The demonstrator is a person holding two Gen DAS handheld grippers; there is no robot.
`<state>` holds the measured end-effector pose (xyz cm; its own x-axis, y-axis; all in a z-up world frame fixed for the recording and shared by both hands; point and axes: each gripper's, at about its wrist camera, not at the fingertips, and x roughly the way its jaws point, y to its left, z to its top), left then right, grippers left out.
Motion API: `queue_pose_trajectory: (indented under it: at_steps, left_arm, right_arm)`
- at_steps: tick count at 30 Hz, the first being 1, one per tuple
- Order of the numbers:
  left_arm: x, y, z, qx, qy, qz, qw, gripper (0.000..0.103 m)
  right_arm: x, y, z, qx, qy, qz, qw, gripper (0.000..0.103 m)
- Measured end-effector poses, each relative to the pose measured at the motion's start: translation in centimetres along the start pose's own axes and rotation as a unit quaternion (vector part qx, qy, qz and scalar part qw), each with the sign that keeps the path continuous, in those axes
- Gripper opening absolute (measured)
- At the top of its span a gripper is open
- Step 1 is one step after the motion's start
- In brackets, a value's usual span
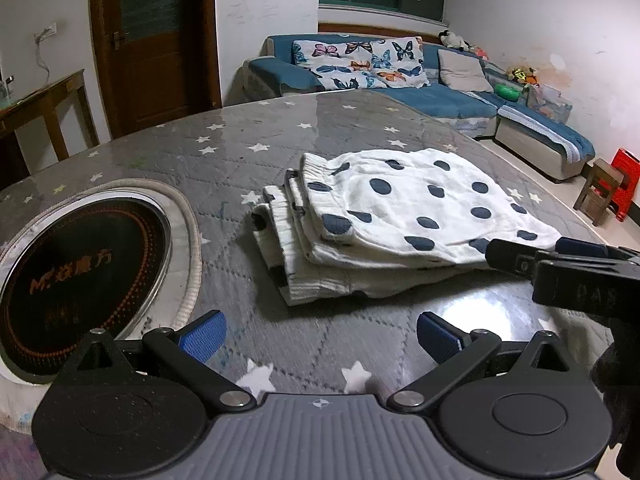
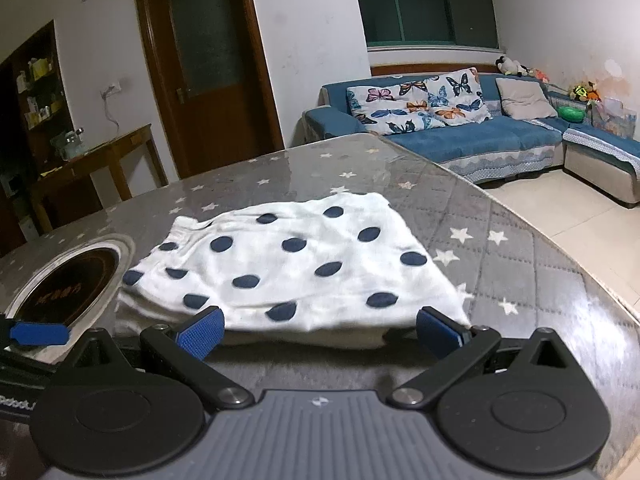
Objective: Fold clothes
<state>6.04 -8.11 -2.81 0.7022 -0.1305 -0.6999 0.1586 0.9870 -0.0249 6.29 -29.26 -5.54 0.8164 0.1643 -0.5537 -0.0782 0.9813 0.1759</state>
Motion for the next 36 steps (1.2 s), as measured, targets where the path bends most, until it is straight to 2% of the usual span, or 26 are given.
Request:
queue_pose_trajectory:
  at_steps: [9, 21, 36]
  left_arm:
    - [0.6, 0.2, 0.7, -0.003, 0.006, 0.006, 1.0000, 0.103]
    - [1.1, 0.2, 1.1, -0.005, 0.010, 0.012, 0.9999, 0.103]
    - [0.3, 0.3, 0.5, -0.007, 0.008, 0.009, 0.9999, 0.103]
  right_arm:
    - [2.0, -0.7, -0.2, 0.005, 0.023, -0.007, 1.000, 0.103]
    - [0.8, -0.4, 0.3, 0.002, 0.020, 0.002, 1.000, 0.103]
    - [-0.2, -0.1, -1.3, 0.003, 0.032, 0.002, 0.999, 0.103]
